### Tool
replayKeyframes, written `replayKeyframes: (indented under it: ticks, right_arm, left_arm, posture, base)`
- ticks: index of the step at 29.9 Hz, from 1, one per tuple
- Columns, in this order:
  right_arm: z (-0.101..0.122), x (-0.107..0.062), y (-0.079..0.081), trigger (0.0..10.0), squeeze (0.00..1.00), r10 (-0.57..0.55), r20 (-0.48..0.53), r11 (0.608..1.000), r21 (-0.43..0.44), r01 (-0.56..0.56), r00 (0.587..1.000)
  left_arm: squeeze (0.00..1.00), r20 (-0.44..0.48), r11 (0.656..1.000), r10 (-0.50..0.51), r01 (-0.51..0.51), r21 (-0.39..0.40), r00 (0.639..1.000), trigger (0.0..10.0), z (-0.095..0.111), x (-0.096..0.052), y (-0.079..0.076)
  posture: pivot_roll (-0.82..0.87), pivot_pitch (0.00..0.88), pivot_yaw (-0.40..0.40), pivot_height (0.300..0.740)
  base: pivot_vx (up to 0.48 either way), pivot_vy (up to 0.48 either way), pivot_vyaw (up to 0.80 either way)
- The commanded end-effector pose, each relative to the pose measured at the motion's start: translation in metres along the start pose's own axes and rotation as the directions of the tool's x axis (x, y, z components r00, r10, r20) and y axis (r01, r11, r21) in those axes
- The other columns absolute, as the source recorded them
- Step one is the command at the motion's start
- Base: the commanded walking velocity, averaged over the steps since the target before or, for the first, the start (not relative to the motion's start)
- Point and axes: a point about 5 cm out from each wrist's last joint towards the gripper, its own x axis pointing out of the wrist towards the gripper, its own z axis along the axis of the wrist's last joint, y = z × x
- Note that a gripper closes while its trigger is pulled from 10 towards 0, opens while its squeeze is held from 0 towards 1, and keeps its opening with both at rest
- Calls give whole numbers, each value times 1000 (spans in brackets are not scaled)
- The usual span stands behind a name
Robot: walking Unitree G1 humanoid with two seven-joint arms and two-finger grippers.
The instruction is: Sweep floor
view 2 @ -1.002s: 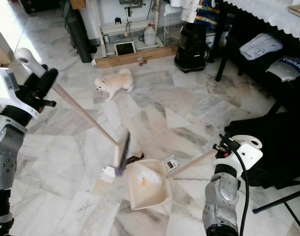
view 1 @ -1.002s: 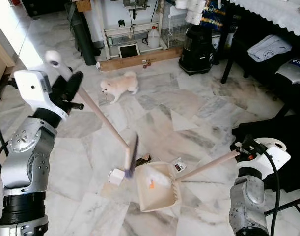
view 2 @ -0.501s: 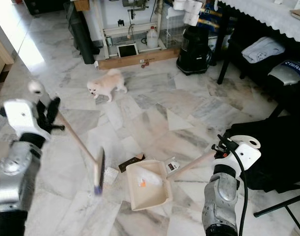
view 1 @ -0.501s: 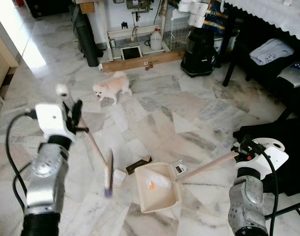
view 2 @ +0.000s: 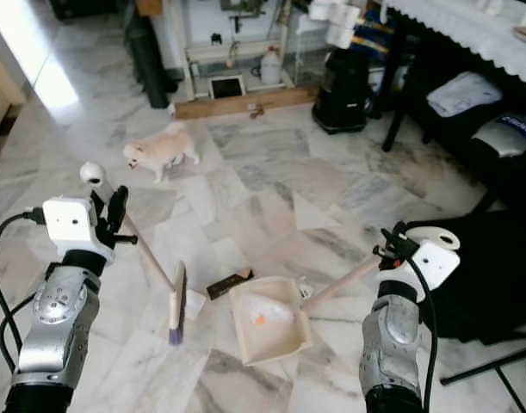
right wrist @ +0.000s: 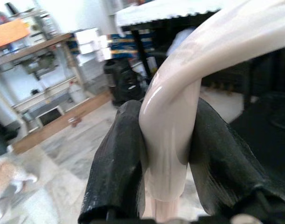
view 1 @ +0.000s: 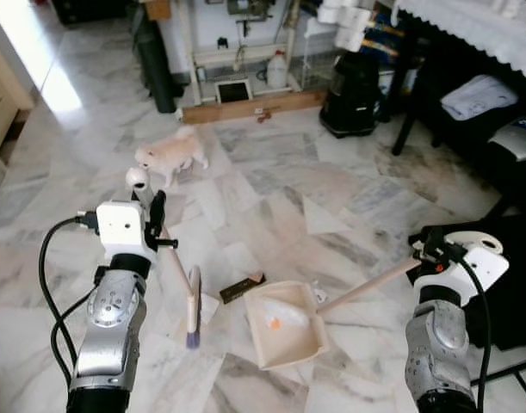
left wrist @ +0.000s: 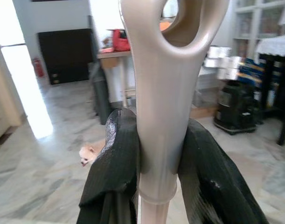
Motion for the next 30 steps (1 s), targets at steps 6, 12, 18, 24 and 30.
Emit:
replayKeyframes:
  ticks: [6,12,18,24,30]
  right_arm:
    - [2,0,11,10000,0,23,16,999,27,-23,1000]
    - [2,0,8,10000,0,13,15,1000,27,-13,1000]
    - [1,-1,8,10000,0,5,15,1000,29,-6,1000]
    - [0,-1,9,10000,0,6,11,999,34,-6,1000]
    - [-1,-1,11,10000,0,5,7,998,55,-6,1000]
  left_arm:
    - [0,23,999,11,-12,42,1000,10000,2,-1,2]
    - [0,18,999,1,-2,43,1000,10000,2,0,1]
    - [0,8,999,-12,12,44,1000,10000,0,1,-2]
    - [0,-4,999,-19,19,38,1000,10000,-2,0,-4]
    - [0,-15,999,-21,21,32,1000,10000,-3,0,-5]
  posture:
    - [38,62,1,740]
    - [38,62,11,740]
    - [40,60,15,740]
    - [42,54,15,740]
    - [44,45,15,740]
  base:
    - [0,0,722]
    - [0,0,699]
    - [0,0,701]
    - [0,0,701]
    - [0,104,193]
